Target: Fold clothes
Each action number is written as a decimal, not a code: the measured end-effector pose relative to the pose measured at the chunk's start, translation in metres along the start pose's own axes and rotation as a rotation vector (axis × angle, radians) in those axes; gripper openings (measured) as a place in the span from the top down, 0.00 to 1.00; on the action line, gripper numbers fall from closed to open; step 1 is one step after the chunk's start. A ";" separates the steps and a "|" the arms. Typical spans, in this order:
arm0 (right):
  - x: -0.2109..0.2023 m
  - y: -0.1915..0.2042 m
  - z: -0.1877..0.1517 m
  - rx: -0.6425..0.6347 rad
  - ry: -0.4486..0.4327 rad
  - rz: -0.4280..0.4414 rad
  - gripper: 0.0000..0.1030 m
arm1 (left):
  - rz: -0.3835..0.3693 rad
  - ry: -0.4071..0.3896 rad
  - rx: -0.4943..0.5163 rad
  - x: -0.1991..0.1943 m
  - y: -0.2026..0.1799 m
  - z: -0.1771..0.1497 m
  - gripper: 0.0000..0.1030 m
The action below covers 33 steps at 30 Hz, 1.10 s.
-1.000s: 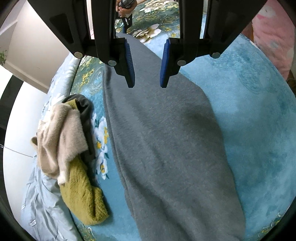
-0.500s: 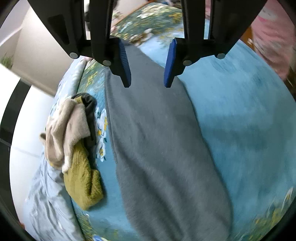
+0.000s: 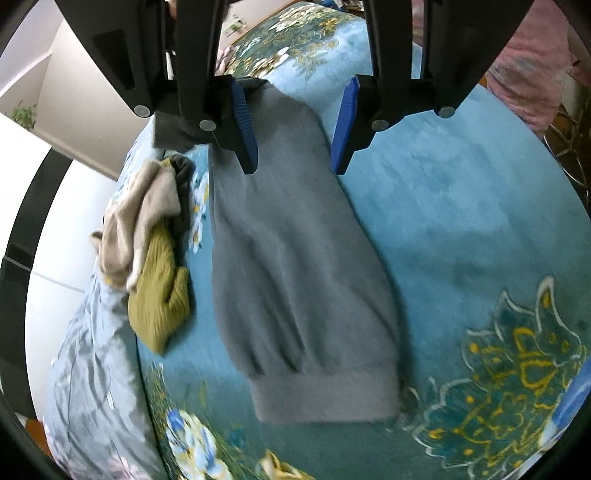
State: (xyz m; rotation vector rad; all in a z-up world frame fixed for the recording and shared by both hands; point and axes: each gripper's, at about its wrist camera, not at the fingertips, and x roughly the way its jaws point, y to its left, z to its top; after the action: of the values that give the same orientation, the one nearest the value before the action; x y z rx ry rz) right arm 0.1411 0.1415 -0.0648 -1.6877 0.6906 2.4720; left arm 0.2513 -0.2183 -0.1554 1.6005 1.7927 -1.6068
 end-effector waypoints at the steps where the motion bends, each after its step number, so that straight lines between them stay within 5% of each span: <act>1: 0.015 0.013 -0.007 -0.021 0.022 -0.019 0.84 | -0.001 -0.001 -0.008 -0.002 0.005 0.004 0.59; 8: 0.069 0.055 -0.047 -0.100 0.148 -0.076 0.83 | 0.010 -0.002 -0.034 -0.004 0.032 0.021 0.59; 12: 0.067 0.079 -0.058 -0.246 0.188 -0.080 0.70 | 0.006 -0.007 -0.063 -0.004 0.045 0.028 0.59; 16: 0.047 0.080 -0.053 -0.341 0.150 0.004 0.67 | -0.013 -0.023 -0.084 -0.008 0.056 0.037 0.59; 20: 0.040 0.057 -0.038 -0.306 0.125 -0.036 0.67 | -0.028 -0.034 -0.090 -0.011 0.065 0.048 0.59; 28: 0.026 0.050 -0.023 -0.207 0.134 0.106 0.65 | -0.056 -0.049 -0.109 -0.012 0.074 0.063 0.59; 33: 0.051 0.042 -0.025 -0.164 0.170 -0.020 0.66 | -0.082 -0.063 -0.131 -0.011 0.080 0.069 0.59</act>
State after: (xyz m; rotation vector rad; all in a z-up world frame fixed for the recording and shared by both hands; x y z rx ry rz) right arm 0.1300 0.0838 -0.1047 -1.9707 0.4930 2.4528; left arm 0.2890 -0.2971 -0.2149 1.4208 1.9110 -1.5209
